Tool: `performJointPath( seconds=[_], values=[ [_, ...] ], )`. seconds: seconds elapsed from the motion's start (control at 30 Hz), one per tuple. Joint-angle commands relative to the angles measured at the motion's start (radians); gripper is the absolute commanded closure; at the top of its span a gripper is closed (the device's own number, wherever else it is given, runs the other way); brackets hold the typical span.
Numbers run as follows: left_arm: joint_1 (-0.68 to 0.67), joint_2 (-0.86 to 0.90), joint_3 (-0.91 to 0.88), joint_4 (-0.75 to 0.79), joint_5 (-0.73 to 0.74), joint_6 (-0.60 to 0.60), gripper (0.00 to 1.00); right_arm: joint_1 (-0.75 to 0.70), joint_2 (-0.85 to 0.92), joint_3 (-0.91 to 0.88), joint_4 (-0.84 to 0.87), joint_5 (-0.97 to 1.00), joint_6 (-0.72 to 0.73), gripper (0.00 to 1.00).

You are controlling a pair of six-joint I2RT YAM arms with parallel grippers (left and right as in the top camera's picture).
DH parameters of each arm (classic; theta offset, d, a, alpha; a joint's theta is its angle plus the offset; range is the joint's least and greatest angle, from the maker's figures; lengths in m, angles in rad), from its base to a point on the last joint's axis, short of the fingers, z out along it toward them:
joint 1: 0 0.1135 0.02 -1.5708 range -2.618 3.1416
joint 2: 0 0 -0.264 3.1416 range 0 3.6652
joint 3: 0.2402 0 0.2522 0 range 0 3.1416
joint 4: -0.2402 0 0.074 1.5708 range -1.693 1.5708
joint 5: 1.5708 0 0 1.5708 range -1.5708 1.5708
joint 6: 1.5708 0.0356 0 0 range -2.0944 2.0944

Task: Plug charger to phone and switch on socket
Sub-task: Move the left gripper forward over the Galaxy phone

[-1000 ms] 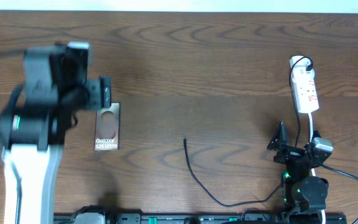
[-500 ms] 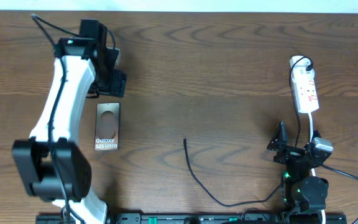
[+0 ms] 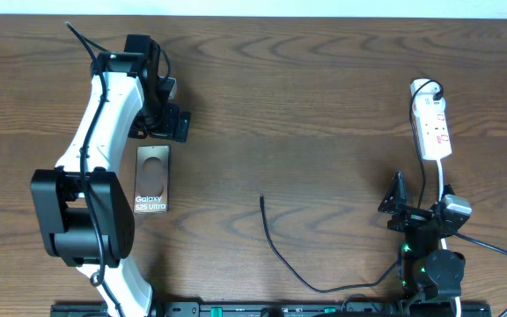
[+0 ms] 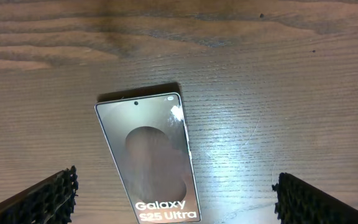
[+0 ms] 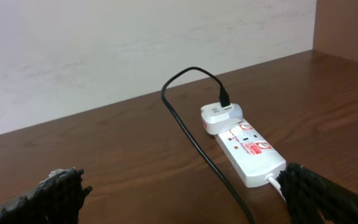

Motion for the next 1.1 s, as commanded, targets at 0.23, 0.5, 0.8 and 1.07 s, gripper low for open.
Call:
performJointPath(
  seconds=[0.23, 0.5, 0.8, 1.07],
  values=[
    [0.002, 0.003, -0.089, 0.024, -0.008, -0.058, 0.00, -0.008, -0.004, -0.001, -0.005, 0.001, -0.010, 0.01],
    [0.005, 0.003, -0.161, 0.080, 0.002, -0.071, 0.00, -0.008, -0.004, -0.001, -0.005, 0.001, -0.010, 0.01],
    [0.011, -0.072, -0.232, 0.138, -0.001, -0.115, 0.00, -0.008, -0.004, -0.001, -0.005, 0.001, -0.010, 0.01],
    [0.032, -0.174, -0.321, 0.220, -0.002, -0.134, 0.00, -0.008, -0.004, -0.001, -0.005, 0.001, -0.010, 0.01]
  ],
)
